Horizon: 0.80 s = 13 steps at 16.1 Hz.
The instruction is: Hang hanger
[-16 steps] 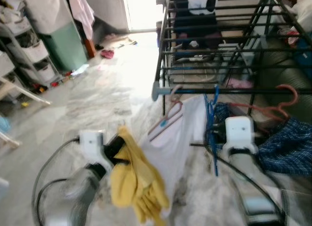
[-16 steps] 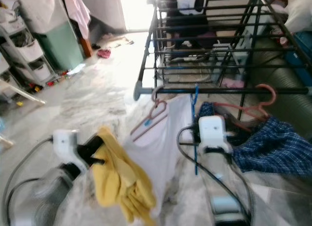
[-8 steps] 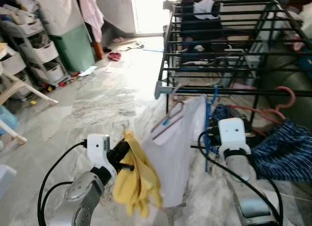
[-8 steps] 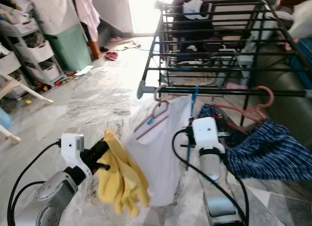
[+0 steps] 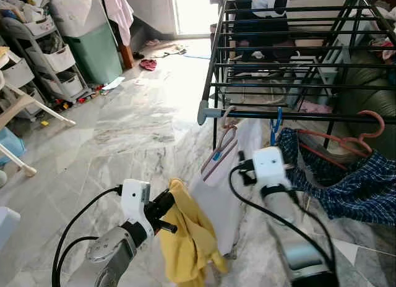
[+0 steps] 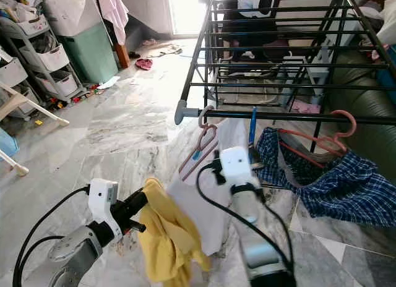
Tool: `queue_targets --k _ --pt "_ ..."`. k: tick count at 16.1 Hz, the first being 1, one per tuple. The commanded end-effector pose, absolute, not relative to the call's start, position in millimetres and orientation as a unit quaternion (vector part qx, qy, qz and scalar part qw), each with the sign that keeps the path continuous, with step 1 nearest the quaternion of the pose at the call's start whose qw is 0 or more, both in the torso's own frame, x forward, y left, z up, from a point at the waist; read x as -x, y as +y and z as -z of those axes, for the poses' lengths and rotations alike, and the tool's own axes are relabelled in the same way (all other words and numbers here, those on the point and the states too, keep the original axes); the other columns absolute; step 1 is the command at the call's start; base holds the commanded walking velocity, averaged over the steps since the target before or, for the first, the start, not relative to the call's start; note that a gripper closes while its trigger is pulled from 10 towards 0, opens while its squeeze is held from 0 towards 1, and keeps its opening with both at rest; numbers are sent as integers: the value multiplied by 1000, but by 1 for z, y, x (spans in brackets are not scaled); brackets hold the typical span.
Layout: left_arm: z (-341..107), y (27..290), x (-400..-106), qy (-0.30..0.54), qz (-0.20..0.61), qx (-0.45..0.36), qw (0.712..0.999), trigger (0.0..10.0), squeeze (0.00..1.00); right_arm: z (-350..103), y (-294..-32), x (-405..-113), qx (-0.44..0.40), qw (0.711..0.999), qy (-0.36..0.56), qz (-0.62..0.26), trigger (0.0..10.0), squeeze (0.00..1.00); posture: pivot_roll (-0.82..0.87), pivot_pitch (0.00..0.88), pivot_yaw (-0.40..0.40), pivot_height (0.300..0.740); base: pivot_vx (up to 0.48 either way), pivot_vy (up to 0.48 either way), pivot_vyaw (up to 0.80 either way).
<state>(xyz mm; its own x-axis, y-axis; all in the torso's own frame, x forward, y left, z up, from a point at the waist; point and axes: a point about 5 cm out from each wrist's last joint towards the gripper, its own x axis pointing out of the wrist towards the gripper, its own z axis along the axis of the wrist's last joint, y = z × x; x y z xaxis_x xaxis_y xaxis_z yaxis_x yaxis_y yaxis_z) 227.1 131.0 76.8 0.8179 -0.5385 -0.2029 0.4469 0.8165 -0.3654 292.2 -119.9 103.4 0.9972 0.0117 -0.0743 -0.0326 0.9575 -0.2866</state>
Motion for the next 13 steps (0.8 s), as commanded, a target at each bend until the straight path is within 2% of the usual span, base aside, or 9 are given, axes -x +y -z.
queue_targets --k 1,6,13 --pt "-85 132 -227 135 270 143 943 10000 0 -100 -122 -296 148 987 58 4 10000 0 -57 0 98 740 0 0 0" --pt "-85 132 -225 139 272 141 942 10000 0 -95 -137 -304 189 978 75 46 10000 0 -45 0 96 740 0 0 0" --pt "-87 129 -227 139 290 125 939 10000 0 -82 -136 -324 152 978 137 51 10000 0 -44 1 101 740 0 0 0"
